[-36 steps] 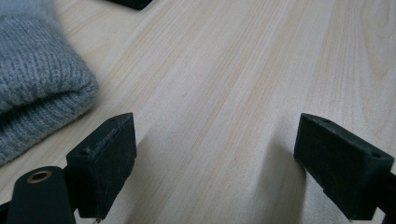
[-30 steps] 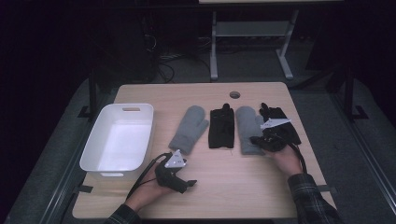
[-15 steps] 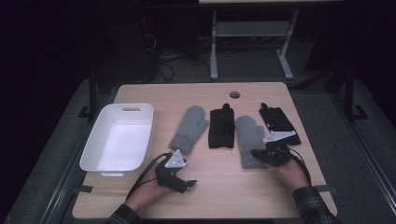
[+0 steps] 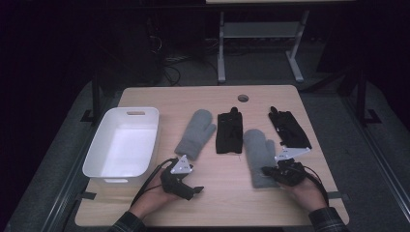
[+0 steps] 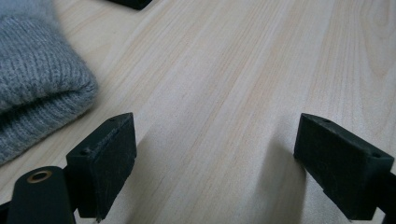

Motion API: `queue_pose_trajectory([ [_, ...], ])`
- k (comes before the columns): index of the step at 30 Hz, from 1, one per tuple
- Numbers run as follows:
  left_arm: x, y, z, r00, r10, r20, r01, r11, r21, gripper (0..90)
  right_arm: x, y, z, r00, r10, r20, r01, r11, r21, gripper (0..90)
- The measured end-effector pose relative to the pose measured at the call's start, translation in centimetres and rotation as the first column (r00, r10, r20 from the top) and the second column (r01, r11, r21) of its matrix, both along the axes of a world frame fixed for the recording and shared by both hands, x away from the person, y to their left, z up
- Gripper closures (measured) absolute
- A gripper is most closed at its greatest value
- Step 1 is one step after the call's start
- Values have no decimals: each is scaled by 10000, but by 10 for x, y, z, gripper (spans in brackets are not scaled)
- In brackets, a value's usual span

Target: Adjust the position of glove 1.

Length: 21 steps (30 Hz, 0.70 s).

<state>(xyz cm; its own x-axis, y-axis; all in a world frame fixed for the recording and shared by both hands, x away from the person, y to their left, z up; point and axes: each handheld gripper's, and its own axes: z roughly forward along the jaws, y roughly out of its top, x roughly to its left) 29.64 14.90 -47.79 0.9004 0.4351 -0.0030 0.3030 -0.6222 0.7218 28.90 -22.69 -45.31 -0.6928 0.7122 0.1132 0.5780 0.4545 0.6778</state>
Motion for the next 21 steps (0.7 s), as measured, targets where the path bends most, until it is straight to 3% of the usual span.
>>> queue_pose_trajectory([
  [6, 0, 0, 0, 10000, 12, -11, -12, 10000, -33, 121, -12, 2, 2, 9998, 138, -115, -138, 9999, -12, 900],
  [9, 0, 0, 0, 10000, -2, -2, 2, 10000, 4, 121, -16, 3, 4, 9997, 247, 37, -247, 9997, -14, 900],
  [12, 0, 0, 0, 10000, 1, 0, -1, 10000, 2, 121, -17, 0, 11, 9984, 331, 465, -337, 9994, 108, 900],
  [18, 0, 0, 0, 10000, 19, -15, -19, 10000, -42, 121, -13, -21, 14, 9971, -353, 677, 339, 9992, 220, 900],
  [21, 0, 0, 0, 10000, -6, -6, 6, 10000, -2, 121, -12, -31, 10, 9963, -645, 560, 651, 9978, -85, 900],
])
